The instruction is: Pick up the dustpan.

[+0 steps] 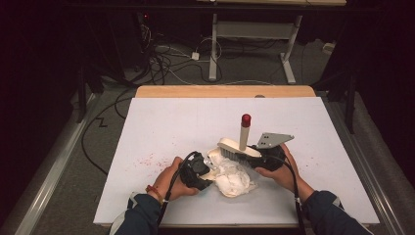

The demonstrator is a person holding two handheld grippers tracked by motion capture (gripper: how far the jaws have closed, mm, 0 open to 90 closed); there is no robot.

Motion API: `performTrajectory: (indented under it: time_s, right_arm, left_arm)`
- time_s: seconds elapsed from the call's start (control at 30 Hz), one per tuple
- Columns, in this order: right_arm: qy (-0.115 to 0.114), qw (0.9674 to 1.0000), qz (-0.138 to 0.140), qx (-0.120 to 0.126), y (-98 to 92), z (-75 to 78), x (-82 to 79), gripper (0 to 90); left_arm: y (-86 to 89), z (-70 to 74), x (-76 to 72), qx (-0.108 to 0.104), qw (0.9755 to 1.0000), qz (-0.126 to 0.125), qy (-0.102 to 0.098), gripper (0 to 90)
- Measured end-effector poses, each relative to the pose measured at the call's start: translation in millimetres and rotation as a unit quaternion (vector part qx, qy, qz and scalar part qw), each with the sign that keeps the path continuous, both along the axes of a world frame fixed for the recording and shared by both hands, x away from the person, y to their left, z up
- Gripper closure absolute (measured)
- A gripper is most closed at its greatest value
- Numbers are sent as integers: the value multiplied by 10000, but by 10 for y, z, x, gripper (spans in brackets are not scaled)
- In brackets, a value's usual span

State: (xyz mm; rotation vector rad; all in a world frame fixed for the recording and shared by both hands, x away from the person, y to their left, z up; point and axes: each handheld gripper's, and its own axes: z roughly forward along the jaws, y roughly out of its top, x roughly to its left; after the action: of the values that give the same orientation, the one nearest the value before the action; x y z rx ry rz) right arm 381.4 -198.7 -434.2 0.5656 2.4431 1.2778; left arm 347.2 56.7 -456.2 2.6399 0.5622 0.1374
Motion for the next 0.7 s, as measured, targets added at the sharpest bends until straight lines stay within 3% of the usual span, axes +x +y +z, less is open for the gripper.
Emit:
performTrajectory:
  time_s: [0.1,0.2,0.37,0.53,0.7]
  right_arm:
    - [-226,9995,-239,-14,-25,53,-28,680]
    - [-285,9986,-395,201,-88,117,-59,680]
    - [-359,9979,-378,377,-203,258,-159,681]
    - [-311,9979,-365,427,-341,361,-299,681]
    - [-166,9984,-460,296,-509,365,-453,681]
  left_arm:
    - [-5,-5,-3,29,10000,-3,-5,626]
    - [0,-8,-6,32,10000,-5,-17,626]
    - [10,-17,-14,33,10000,31,-23,626]
    - [23,-15,-25,12,10000,74,-4,626]
    - [24,-15,-33,26,10000,93,0,626]
